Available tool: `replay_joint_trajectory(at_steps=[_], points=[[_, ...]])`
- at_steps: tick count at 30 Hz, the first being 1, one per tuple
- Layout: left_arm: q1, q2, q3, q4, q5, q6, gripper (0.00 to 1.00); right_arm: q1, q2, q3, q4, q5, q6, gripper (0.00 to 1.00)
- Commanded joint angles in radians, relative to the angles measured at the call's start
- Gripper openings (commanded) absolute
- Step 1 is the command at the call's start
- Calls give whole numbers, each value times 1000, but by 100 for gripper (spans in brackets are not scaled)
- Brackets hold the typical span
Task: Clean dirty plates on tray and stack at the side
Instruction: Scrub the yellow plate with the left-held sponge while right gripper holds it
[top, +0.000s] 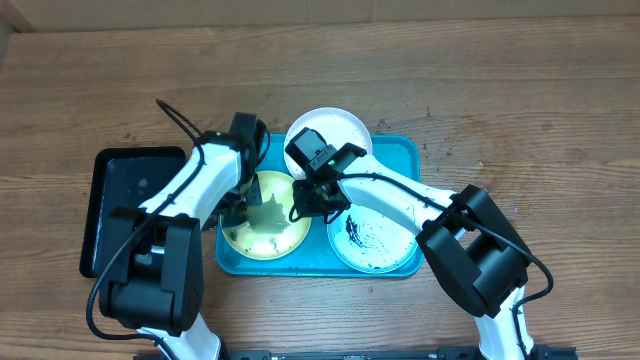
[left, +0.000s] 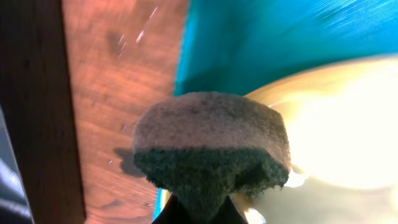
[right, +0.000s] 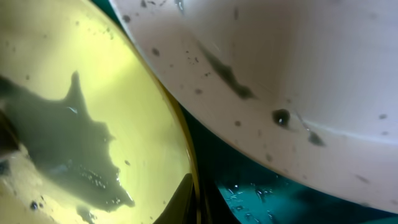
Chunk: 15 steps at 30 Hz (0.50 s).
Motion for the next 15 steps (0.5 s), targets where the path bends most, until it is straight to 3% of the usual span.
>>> replay_joint_trajectory(at_steps=[1, 5, 15], points=[[10, 9, 92, -10, 246, 118, 4, -1, -2, 9, -3, 18, 0, 4], [10, 9, 89, -3, 513, 145, 4, -1, -2, 9, -3, 18, 0, 4], [11, 13, -68, 129, 518, 94, 4, -1, -2, 9, 4, 18, 1, 4]])
